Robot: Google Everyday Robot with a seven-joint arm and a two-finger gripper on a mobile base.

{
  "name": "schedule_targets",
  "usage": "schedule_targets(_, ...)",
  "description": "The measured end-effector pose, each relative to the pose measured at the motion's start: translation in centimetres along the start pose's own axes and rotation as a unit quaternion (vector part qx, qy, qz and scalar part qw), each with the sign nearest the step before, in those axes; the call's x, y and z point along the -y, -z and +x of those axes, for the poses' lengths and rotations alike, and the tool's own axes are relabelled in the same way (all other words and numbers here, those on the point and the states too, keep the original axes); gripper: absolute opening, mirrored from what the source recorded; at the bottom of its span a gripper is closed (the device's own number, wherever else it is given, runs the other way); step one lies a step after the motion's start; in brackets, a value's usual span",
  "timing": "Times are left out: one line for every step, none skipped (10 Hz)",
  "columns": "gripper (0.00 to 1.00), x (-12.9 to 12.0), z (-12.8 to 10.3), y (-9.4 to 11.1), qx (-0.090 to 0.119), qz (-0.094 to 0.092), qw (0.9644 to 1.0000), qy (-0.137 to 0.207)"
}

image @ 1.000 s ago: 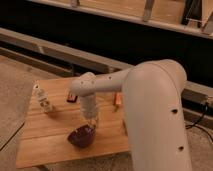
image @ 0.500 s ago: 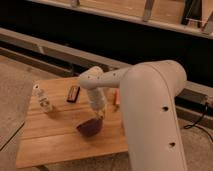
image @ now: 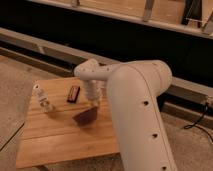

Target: Drag the ceramic bowl in a circle

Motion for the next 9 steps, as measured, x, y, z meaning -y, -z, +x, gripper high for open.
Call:
schedule_targets(0.0, -0.9, -0.7, 0.4, 0.004, -0.004, 1.0, 0.002)
schedule_targets(0.0, -1.7, -1.2, 0.8, 0.008, -0.008, 0.9999, 0.005)
schedule_targets(0.0, -2.8, -1.6, 1.2, 0.012, -0.014, 0.9998, 0.01)
schedule_targets(0.0, -3.7, -1.9, 1.6, 0.015, -0.019, 0.9996, 0.015)
schedule_targets(0.0, -5.1, -2.0, 1.9, 0.017, -0.025, 0.9993, 0.023)
schedule_targets(0.0, -7.0, -1.9, 2.3, 0.02, -0.036, 0.9986, 0.033)
schedule_targets(0.0, -8.5, -1.7, 2.5, 0.02, -0.046, 0.9979, 0.041)
schedule_targets(0.0, -9.7, -1.4, 2.7, 0.02, -0.055, 0.9972, 0.048)
schedule_targets(0.0, -11.1, -0.8, 2.9, 0.018, -0.066, 0.9962, 0.055)
